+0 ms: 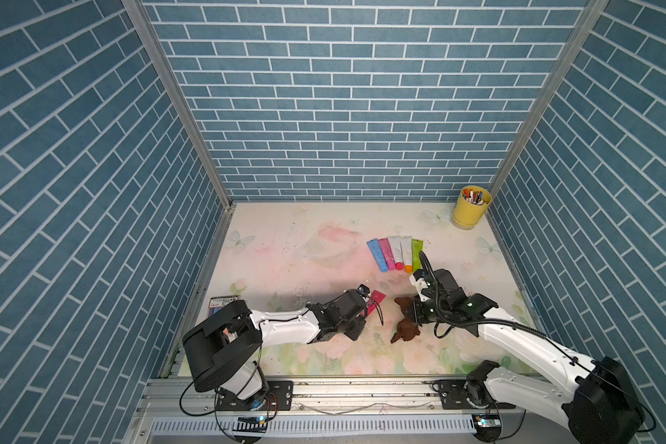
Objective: Wipe the surface of the toothpaste tube
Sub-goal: Place the toothpaste at the center of the board.
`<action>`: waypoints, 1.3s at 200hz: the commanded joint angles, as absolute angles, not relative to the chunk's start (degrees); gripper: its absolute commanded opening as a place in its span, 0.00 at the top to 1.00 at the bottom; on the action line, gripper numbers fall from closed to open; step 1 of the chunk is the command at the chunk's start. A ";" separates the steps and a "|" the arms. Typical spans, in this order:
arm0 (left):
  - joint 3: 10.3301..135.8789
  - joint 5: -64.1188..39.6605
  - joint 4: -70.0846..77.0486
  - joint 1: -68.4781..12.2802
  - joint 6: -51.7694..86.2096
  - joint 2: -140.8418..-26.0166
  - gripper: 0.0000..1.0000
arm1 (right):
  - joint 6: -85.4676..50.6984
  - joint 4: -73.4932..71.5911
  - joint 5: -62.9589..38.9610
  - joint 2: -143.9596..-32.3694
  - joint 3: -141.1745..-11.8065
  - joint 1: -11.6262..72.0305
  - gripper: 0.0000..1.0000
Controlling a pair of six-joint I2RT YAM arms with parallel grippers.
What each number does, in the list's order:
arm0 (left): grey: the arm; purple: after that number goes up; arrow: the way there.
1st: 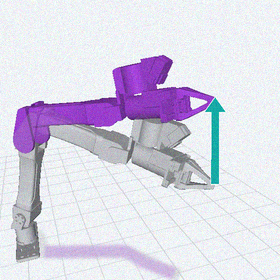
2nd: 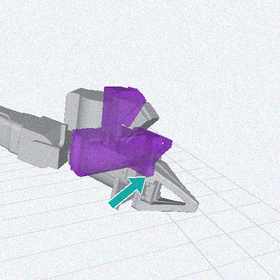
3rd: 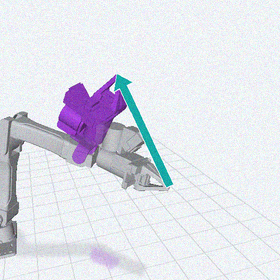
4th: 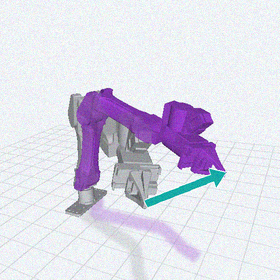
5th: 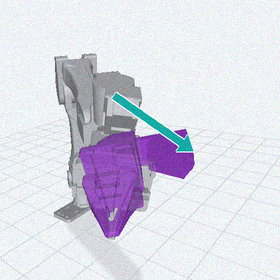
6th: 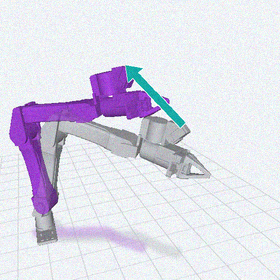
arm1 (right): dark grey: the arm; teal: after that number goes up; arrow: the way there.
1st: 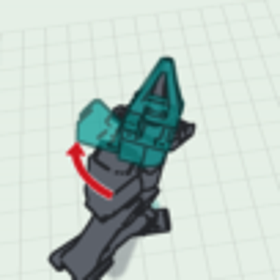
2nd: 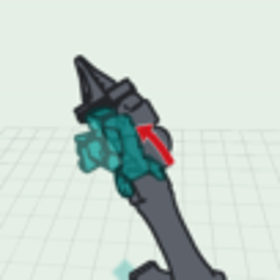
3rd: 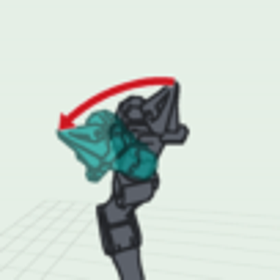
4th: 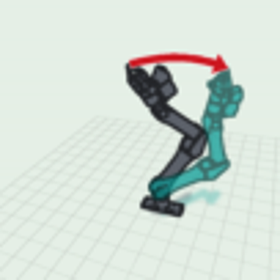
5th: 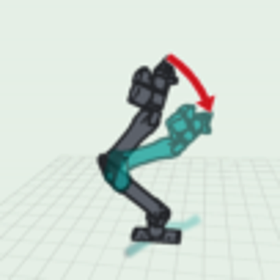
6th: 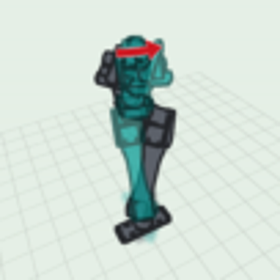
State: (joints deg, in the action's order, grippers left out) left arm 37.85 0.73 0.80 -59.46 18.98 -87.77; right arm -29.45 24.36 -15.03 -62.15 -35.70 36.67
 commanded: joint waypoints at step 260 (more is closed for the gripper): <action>31.67 -0.19 12.24 -68.29 15.13 -88.42 0.64 | -28.85 15.58 -9.68 -73.51 -32.56 44.15 0.59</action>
State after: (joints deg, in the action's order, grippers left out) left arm 31.99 -0.21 10.66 -67.92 15.68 -87.39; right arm -28.16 17.50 -13.02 -70.98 -34.50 43.99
